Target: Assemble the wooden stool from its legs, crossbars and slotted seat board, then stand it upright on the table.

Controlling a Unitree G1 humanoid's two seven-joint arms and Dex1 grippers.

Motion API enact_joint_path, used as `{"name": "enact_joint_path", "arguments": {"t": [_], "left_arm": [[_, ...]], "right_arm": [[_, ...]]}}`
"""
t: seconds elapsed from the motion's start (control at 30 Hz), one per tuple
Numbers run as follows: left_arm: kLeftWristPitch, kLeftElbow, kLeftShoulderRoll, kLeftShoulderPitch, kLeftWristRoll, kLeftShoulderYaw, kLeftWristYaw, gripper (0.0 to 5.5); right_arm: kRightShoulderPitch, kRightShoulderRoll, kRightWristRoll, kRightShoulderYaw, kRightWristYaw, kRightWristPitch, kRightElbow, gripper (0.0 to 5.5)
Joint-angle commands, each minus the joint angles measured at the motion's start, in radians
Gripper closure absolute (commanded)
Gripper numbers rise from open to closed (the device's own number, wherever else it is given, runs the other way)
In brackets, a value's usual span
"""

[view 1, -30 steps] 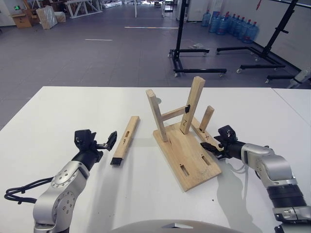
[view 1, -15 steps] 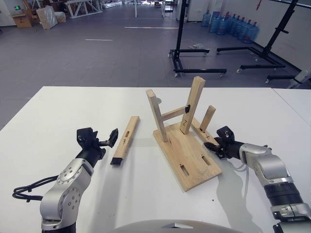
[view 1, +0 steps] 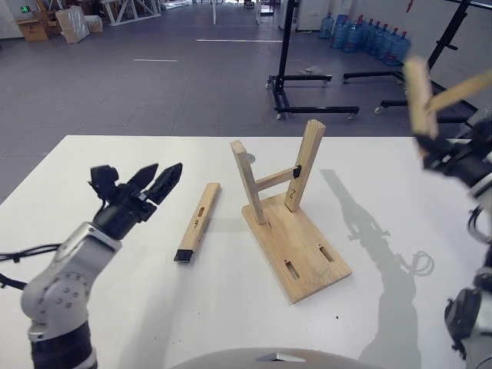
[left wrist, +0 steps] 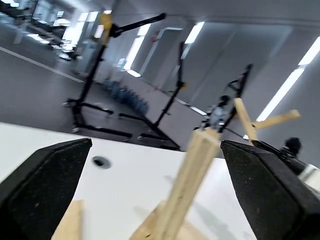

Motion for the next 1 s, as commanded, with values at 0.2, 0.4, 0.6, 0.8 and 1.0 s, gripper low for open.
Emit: {"name": "enact_joint_path", "arguments": {"t": [0.2, 0.4, 0.6, 0.8, 1.0], "left_arm": [[0.097, 0.032, 0.136, -0.185, -0.344, -0.143, -0.082, 0.75], [0.078, 0.032, 0.106, -0.190, -0.453, -0.235, -0.023, 0.75], [-0.015, 0.012, 0.082, -0.217, -0.666, -0.258, 0.142, 0.75], [-0.059, 0.053, 0.050, -0.258, -0.680, -0.331, 0.246, 0.75], [-0.048, 0.066, 0.053, -0.264, -0.637, -0.363, 0.236, 0.75]], "right_arm": [[0.236, 0.111, 0.735, 0.240, 0.156, 0.421, -0.702, 3.44], [0.260, 0.127, 0.889, 0.323, 0.083, 0.402, -0.714, 3.44], [0.273, 0.158, 0.837, 0.385, -0.004, 0.333, -0.729, 3.44], [0.307, 0.187, 0.817, 0.452, -0.020, 0.300, -0.772, 3.44], [0.314, 0.190, 0.818, 0.472, -0.028, 0.278, -0.768, 3.44]]}}
